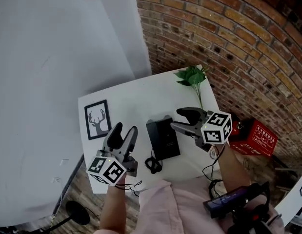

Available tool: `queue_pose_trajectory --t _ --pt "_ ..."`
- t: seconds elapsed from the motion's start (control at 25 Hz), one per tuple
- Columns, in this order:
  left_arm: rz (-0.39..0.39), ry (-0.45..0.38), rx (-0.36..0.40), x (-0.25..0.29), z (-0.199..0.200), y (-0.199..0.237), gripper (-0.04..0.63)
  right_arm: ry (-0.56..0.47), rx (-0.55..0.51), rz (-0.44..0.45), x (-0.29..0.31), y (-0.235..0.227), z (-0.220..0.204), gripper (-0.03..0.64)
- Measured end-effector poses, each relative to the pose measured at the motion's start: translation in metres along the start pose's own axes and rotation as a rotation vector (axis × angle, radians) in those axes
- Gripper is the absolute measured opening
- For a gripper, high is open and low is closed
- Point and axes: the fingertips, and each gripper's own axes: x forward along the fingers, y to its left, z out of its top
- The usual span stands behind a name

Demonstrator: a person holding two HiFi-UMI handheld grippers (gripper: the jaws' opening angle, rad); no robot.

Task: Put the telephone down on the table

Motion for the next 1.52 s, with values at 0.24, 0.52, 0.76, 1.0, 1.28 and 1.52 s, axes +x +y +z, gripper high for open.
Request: queue_pose_trajectory --t 0.24,0.52,0.76,1.0,1.28,1.52 --pt "0.182 -0.236 0.369 -0.011 0.102 -0.039 0.005 -0.331 -0.354 -0.310 -0.027 0.055 0.119 0.006" --pt "0.198 -0.282 0.519 -0.014 0.124 -0.067 -0.002 -0.428 -0.523 -0.443 -0.043 0.090 0.147 0.005" --pt "0.168 -0.265 0.493 -0.013 0.114 -0.073 -0.002 -0.441 -0.558 -0.507 -0.054 0.092 0.150 0.003" --pt "0.161 -0.255 0.491 -0.013 0.111 -0.075 -0.002 -0.434 -0.560 -0.533 -0.058 0.095 0.147 0.003" --pt "0.148 -0.255 0.499 -0.013 0.111 -0.080 -0.001 -0.448 -0.576 -0.539 -0.060 0.097 0.149 0.003" --pt "0.143 -0.248 0.502 -0.012 0.106 -0.082 -0.001 -0.442 -0.565 -0.542 -0.058 0.097 0.148 0.003"
